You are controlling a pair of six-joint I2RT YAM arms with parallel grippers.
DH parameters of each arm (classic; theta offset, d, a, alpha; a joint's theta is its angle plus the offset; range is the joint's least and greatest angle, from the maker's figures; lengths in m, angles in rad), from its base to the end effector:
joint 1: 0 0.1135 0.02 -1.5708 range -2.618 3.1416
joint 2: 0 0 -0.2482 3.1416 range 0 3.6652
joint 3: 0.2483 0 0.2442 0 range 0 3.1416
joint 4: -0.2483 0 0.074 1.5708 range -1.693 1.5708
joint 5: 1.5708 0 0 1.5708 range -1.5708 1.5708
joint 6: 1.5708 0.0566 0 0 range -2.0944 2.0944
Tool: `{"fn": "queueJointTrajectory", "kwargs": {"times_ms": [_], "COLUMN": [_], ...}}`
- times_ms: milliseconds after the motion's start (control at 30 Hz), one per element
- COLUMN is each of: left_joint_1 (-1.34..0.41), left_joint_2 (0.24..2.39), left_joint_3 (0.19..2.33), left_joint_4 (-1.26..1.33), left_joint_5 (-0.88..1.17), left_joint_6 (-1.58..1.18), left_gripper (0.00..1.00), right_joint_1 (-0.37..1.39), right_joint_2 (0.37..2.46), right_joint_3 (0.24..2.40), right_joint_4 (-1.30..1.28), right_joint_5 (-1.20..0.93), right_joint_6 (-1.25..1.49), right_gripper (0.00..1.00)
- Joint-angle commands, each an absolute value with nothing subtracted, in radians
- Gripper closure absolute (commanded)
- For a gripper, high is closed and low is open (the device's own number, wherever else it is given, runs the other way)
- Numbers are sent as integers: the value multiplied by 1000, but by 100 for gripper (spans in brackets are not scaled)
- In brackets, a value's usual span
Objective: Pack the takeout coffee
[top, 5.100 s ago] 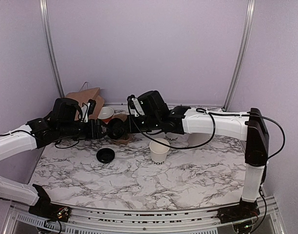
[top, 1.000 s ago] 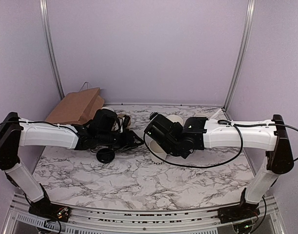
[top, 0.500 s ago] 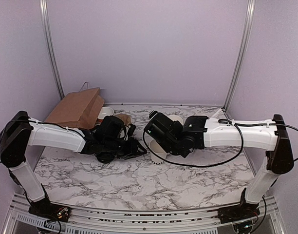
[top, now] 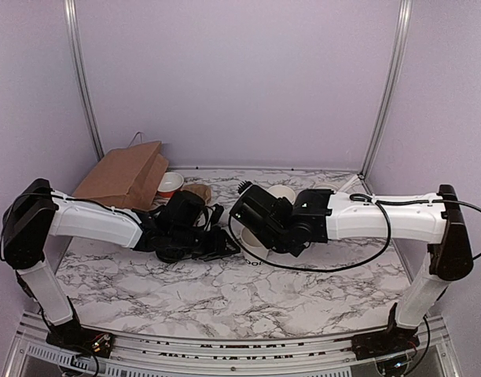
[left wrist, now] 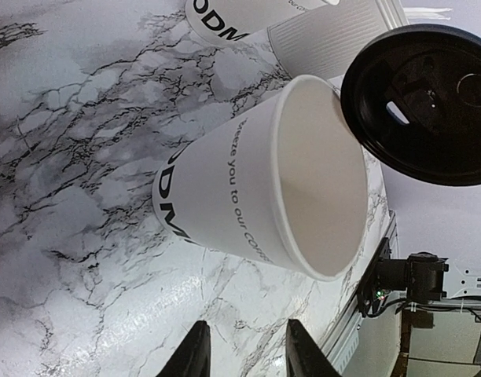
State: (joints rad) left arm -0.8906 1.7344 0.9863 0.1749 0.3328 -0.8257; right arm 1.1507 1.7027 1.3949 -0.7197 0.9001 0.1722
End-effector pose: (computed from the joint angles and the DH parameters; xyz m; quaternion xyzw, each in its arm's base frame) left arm 0.2258 -0.3085 0.1722 0.1073 0.8630 -0.4521 0.1984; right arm 0.1844 0.3041 0.2516 -0.3046 0.8205 -0.1823 0.4481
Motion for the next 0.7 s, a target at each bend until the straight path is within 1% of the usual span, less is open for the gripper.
{"fn": "queueJointTrajectory", "kwargs": {"times_ms": [0, 167, 333, 667], "left_joint_1": [-899, -900, -900, -900], "left_joint_2": [1753, 1753, 1750, 1682], "left_joint_3": [1011, 1012, 1014, 1003], "left_joint_4": [175, 180, 182, 165], "left_joint_5": [335, 334, 335, 318], "left_joint_6": [-813, -815, -815, -804], "left_gripper": [67, 67, 67, 67], "right_joint_1": [1164, 1174, 1185, 1193], "right_joint_2": [1715, 1719, 1735, 1745], "right_joint_3": [1441, 1449, 1453, 1461], "right_joint_4": [-739, -735, -738, -739], "right_joint_5": [923, 915, 909, 892], "right_joint_6": [191, 186, 194, 202], "right_gripper": [91, 90, 87, 86]}}
